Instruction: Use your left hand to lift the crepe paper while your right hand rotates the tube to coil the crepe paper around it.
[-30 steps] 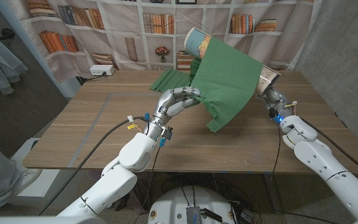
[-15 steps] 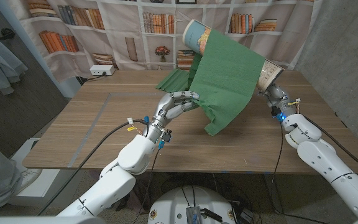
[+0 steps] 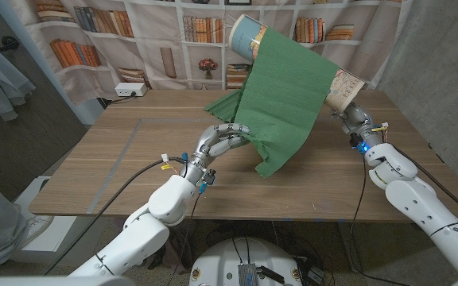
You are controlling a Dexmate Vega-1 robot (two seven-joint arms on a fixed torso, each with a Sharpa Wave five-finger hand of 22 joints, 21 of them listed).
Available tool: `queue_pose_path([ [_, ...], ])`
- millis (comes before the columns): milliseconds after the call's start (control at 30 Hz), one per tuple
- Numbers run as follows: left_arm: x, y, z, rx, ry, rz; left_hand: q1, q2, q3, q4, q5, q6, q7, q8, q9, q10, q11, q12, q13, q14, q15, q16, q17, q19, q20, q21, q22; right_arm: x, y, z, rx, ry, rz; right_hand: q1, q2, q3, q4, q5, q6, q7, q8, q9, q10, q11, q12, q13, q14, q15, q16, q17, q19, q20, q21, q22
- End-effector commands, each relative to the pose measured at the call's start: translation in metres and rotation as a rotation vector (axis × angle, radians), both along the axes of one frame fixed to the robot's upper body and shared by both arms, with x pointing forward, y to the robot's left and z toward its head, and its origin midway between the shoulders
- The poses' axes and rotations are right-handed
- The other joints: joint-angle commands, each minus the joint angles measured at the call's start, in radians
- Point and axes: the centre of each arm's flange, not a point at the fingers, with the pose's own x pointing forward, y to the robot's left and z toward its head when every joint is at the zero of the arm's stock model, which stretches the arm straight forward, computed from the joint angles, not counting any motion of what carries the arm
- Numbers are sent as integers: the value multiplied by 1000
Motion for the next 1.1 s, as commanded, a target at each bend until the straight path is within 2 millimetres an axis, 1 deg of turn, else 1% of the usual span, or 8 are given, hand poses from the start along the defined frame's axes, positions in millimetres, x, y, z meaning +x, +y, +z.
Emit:
queue_pose_path([
  [33, 8, 24, -5, 17, 45, 76, 2, -3, 8, 0, 0, 9, 2, 0, 4, 9, -1, -6, 1, 8, -64, 1, 5, -1, -131, 5, 2, -11, 1, 4, -14, -25, 40, 26, 14, 12, -6, 4, 21, -14, 5, 6, 11, -10, -3, 3, 2, -4, -4, 2, -3, -84, 6, 1],
  [267, 16, 32, 2, 8, 27, 117, 1, -4, 9, -1, 0, 10, -3, 0, 5, 10, 0, -6, 2, 8, -64, 0, 6, -2, -132, 7, 2, -17, 11, 2, -40, -37, 107, 27, 14, 12, -6, 4, 22, -16, 6, 7, 12, -11, -5, 2, 2, -4, -4, 2, -3, -84, 7, 1],
  [333, 20, 37, 3, 7, 30, 134, 1, -3, 10, 0, 0, 9, -4, 0, 5, 10, -3, -6, 2, 8, -65, 0, 6, -2, -131, 7, 2, -19, 12, 3, -51, -47, 115, 27, 13, 12, -7, 4, 22, -14, 5, 7, 12, -7, -4, 4, 1, -4, -5, 1, -4, -84, 8, 1],
  [467, 27, 45, 6, 3, 27, 166, 0, -4, 9, 0, 0, 9, -4, 0, 5, 8, -1, -7, 3, 8, -65, 0, 7, -2, -130, 7, 2, -27, 13, 5, -73, -57, 131, 28, 13, 12, -7, 4, 21, -14, 5, 7, 11, -10, -5, 4, 2, -4, -4, 2, -4, -84, 9, 0],
  [700, 36, 48, 14, 2, -7, 194, -1, -4, 10, 1, 0, 10, -1, -1, 3, 9, 1, -8, 1, 7, -65, 0, 8, -3, -129, 8, 2, -33, 16, 4, -86, -62, 161, 29, 13, 13, -7, 5, 20, -15, 5, 10, 14, -10, -5, 5, 3, -4, -4, 3, -5, -84, 10, 0],
  [900, 43, 51, 8, -15, 4, 216, -1, -4, 11, 0, 0, 11, 0, 0, 5, 11, -4, -7, 2, 9, -65, 0, 9, -4, -130, 9, 2, -34, 17, 6, -100, -65, 178, 30, 14, 13, -7, 5, 21, -12, 7, 13, 14, -11, -7, 4, 2, -4, -4, 3, -6, -84, 11, 0],
  [1000, 45, 54, 3, -30, 17, 229, -1, -5, 12, 0, 0, 11, -1, 0, 5, 8, -1, -8, 4, 9, -65, 0, 9, -4, -130, 9, 2, -34, 18, 6, -102, -66, 192, 30, 14, 13, -7, 5, 20, -13, 8, 16, 15, -7, -9, 2, 2, -4, -5, 3, -6, -84, 12, 0],
  [1100, 48, 57, 0, -43, 34, 239, -1, -5, 12, 0, 0, 9, -2, -1, 6, 8, -3, -7, 4, 9, -65, 0, 10, -4, -129, 10, 2, -35, 20, 6, -92, -65, 208, 30, 14, 13, -7, 5, 20, -14, 8, 16, 14, -10, -8, 5, 3, -4, -3, 4, -6, -84, 13, 0],
])
